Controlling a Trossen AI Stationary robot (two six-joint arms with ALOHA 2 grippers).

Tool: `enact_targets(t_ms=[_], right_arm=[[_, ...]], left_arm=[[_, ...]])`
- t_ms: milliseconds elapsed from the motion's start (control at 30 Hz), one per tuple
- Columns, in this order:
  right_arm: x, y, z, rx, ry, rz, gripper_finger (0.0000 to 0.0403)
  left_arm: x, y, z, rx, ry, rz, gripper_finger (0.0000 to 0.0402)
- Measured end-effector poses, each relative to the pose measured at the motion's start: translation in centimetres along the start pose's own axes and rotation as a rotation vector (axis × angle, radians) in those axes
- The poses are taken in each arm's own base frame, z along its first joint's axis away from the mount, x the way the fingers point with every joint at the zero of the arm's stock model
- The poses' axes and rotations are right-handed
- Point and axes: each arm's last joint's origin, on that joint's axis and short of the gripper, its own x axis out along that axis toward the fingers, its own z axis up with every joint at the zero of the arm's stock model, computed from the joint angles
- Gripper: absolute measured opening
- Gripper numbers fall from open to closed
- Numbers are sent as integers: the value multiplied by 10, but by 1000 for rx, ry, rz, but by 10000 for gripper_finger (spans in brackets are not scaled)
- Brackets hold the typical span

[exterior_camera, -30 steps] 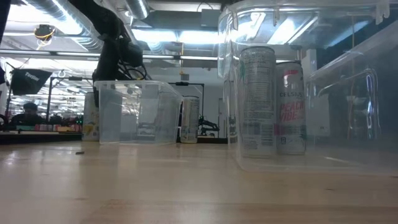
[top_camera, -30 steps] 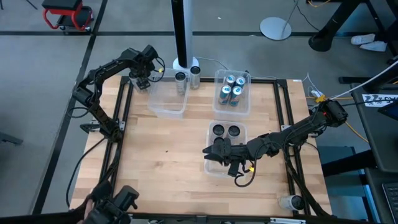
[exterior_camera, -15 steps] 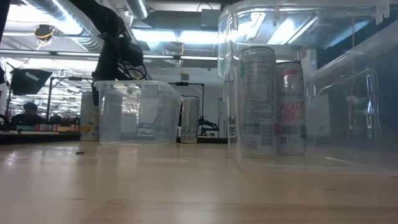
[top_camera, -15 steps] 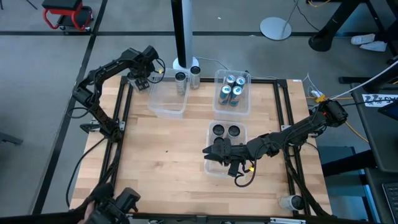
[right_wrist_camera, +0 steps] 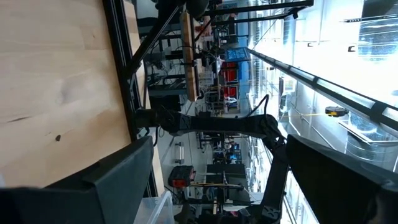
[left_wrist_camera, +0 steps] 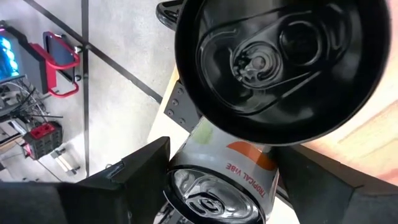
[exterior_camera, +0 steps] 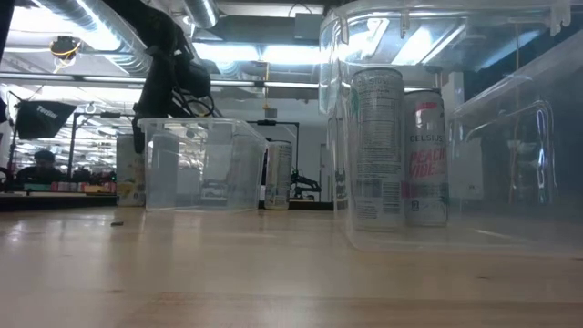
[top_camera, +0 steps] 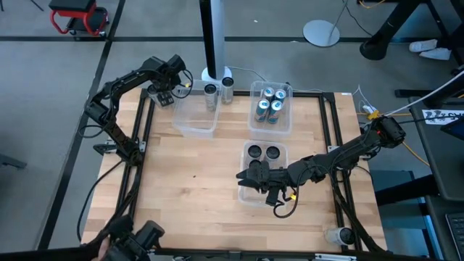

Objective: Sort soda cans
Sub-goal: Put the white yellow soda can into the top left transparent bin

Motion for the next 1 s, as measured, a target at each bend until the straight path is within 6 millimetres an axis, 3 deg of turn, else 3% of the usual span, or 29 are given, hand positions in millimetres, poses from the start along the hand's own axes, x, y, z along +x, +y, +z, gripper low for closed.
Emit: enact_targets(t_ms=[733, 1000], right_arm=[[0, 0, 0, 0, 0, 0, 365], [0, 0, 0, 0, 0, 0, 365]], left_arm=[[1, 1, 2, -63, -10, 27, 278], [1, 4, 1, -100, -3, 31, 334]])
